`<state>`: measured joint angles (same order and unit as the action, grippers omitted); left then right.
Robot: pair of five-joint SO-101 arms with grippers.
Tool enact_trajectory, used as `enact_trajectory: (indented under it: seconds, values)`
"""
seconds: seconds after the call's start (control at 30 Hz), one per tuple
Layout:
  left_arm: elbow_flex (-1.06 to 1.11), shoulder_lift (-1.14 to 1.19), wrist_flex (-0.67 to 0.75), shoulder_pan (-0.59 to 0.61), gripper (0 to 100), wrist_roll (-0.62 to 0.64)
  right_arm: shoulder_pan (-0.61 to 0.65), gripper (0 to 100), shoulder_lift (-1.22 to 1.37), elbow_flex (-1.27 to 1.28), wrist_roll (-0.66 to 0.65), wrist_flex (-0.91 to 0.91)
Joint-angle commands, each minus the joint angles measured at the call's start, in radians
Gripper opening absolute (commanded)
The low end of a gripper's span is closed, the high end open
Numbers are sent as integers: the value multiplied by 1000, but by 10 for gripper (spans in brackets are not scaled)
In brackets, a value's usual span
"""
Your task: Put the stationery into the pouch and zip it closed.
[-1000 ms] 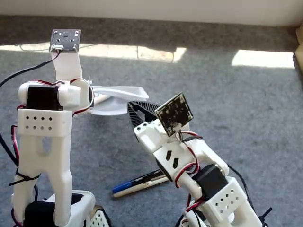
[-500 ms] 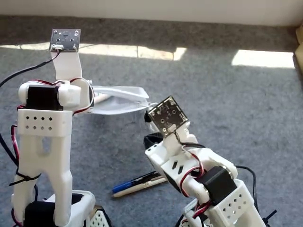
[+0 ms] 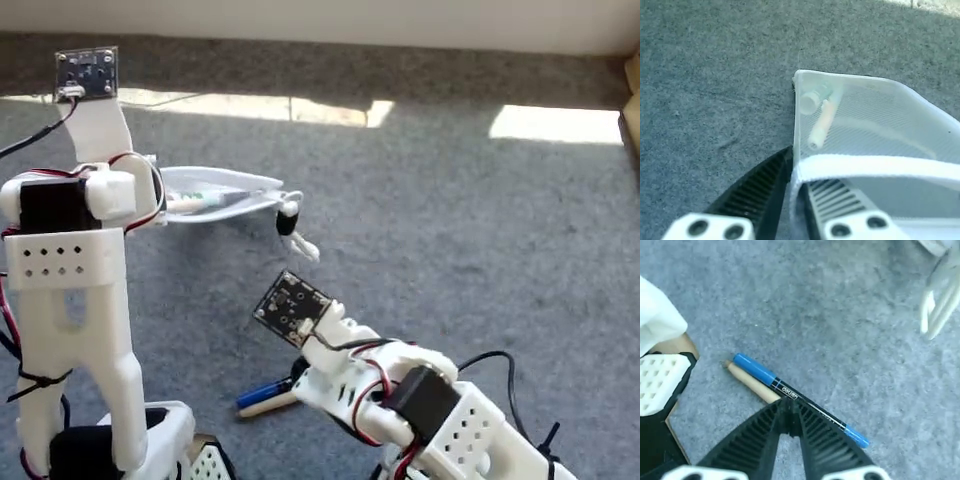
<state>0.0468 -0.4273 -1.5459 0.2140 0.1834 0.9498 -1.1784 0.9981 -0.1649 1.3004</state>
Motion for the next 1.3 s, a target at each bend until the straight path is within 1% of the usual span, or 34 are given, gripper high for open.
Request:
enact_trajectory:
  seconds: [0.0,0.07,0.17,0.27,0.37,0.5,0.67,0.83,1.0,1.17,1.27]
  values:
    - [-65,-24,28,36,17,11,54,6,-12,22,-12,-73]
    - [-65,-24,28,36,17,11,67,30,8,31,-12,-107]
    - [-61,-22,26,36,17,11,68,74,110,28,-11,-145]
    - [-56,-18,20,38,16,11,77,80,251,27,-11,-185]
    - [-56,-21,20,41,16,11,133,80,378,1,-12,-245]
    - [-61,-24,20,105,17,11,219,88,501,-50,-12,-266]
    - [-56,-22,18,145,17,11,236,156,638,-124,-12,-271]
    - [-54,-21,18,145,17,11,237,156,720,-193,-12,-271]
    - [-54,-18,18,145,17,9,271,156,777,-197,-12,-271]
    - [-54,-18,18,145,17,9,268,159,866,-197,-12,-340]
    - [-54,-18,17,145,17,9,268,159,926,-205,-14,-344]
